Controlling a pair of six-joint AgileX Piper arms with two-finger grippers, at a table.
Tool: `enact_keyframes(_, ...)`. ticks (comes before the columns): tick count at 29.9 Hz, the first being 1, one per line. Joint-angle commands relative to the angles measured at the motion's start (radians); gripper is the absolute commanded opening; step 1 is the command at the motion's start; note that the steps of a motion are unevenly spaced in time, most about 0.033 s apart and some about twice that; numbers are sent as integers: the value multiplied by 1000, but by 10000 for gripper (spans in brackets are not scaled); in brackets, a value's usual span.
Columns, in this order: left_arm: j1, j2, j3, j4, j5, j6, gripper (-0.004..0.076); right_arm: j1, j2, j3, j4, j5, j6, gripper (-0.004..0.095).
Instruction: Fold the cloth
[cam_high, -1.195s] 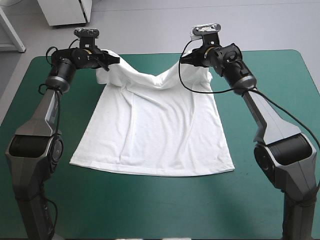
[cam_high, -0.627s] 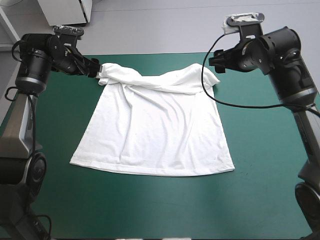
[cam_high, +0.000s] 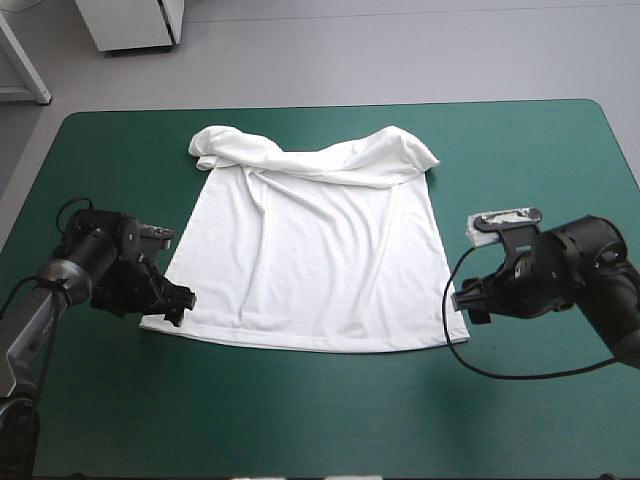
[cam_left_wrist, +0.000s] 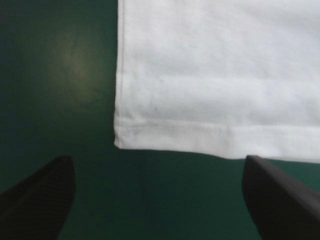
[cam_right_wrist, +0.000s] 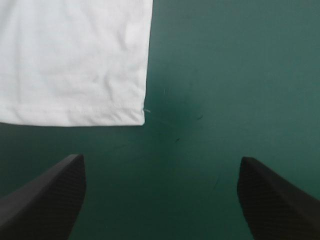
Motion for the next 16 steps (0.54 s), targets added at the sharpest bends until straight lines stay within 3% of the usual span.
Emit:
enact_keyframes(1,0,-40,55,4,-130,-31,653,-6,-49,52,9,-41,-13,741)
enact_keyframes(8,0,-5,131,-12,-244,-41,651,-6,-46,149,119,-116,-62,741)
enact_keyframes(10,0,14,131,-52,-256,-19,617,-6,-46,171,132,-160,-62,741)
enact_keyframes(13,0,31,131,-161,-267,34,478,-6,-37,201,134,-221,-48,741)
enact_keyframes(16,-1,41,131,-222,-269,52,267,-6,0,206,134,-237,-40,741)
